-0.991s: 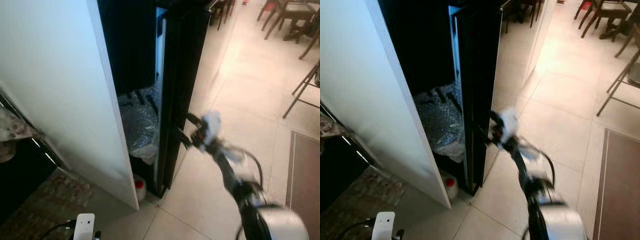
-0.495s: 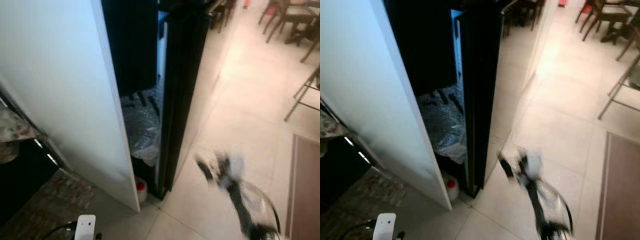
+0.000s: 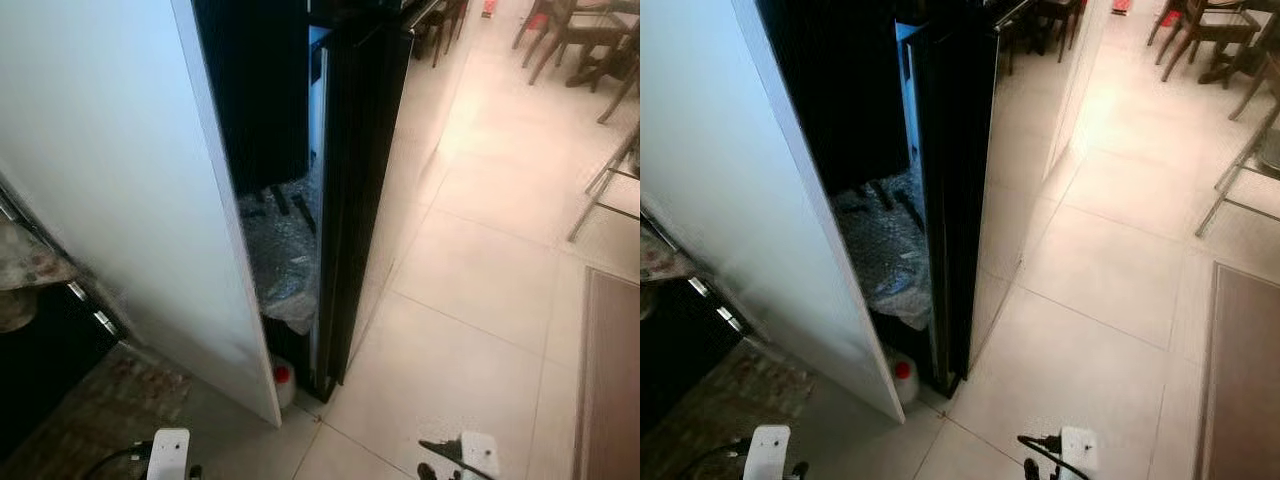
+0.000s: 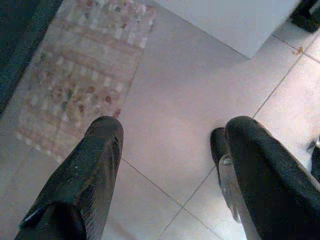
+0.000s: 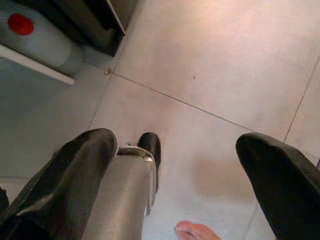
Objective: Restocking fridge
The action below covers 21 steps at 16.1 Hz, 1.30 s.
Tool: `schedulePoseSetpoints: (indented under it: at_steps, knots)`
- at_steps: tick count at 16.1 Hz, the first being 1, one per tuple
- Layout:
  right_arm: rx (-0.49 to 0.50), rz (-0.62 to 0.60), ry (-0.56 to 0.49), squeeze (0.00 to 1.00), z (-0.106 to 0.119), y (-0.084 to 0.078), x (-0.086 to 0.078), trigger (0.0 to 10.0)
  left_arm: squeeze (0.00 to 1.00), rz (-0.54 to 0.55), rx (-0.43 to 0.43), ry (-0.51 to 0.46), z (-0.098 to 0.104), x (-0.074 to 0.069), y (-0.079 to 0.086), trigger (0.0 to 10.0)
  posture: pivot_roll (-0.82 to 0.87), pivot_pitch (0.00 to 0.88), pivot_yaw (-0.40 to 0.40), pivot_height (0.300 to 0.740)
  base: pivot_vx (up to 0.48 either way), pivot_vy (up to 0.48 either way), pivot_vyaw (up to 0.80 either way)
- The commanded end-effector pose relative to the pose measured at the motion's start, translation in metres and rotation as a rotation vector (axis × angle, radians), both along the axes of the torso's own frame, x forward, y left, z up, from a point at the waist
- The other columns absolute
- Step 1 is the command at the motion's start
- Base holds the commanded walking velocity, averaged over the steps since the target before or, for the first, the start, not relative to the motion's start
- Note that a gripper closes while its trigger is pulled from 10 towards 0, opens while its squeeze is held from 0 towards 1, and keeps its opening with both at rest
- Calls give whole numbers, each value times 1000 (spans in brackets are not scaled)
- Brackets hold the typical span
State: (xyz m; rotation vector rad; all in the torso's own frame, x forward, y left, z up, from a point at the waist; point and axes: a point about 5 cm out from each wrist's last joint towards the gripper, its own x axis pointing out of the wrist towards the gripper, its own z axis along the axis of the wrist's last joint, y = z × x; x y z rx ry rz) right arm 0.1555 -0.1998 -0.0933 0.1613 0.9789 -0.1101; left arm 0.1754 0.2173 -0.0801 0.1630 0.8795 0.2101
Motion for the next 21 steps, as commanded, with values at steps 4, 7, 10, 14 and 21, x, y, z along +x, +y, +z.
schedulePoseSetpoints:
  at_steps: [4,7,10,14,21]
  knots:
    - [-1,42,-4,0,2,11,8,10000,0,-19,15,52,-4,-11,7,10000,-100,73,2,740,0,0,800]
    - [-1,64,-7,0,2,15,10,10000,0,-25,17,53,-4,-10,8,10000,-98,81,6,740,0,0,800]
    - [1,99,5,0,1,18,8,10000,0,-28,18,55,-3,-10,9,10000,-96,85,7,740,0,0,800]
    - [6,107,-3,0,1,20,9,10000,0,-39,16,59,-4,-10,8,10000,-97,89,8,740,0,0,800]
    - [7,161,15,0,0,18,7,10000,0,-44,13,59,-4,-10,5,10000,-99,93,-1,740,0,0,800]
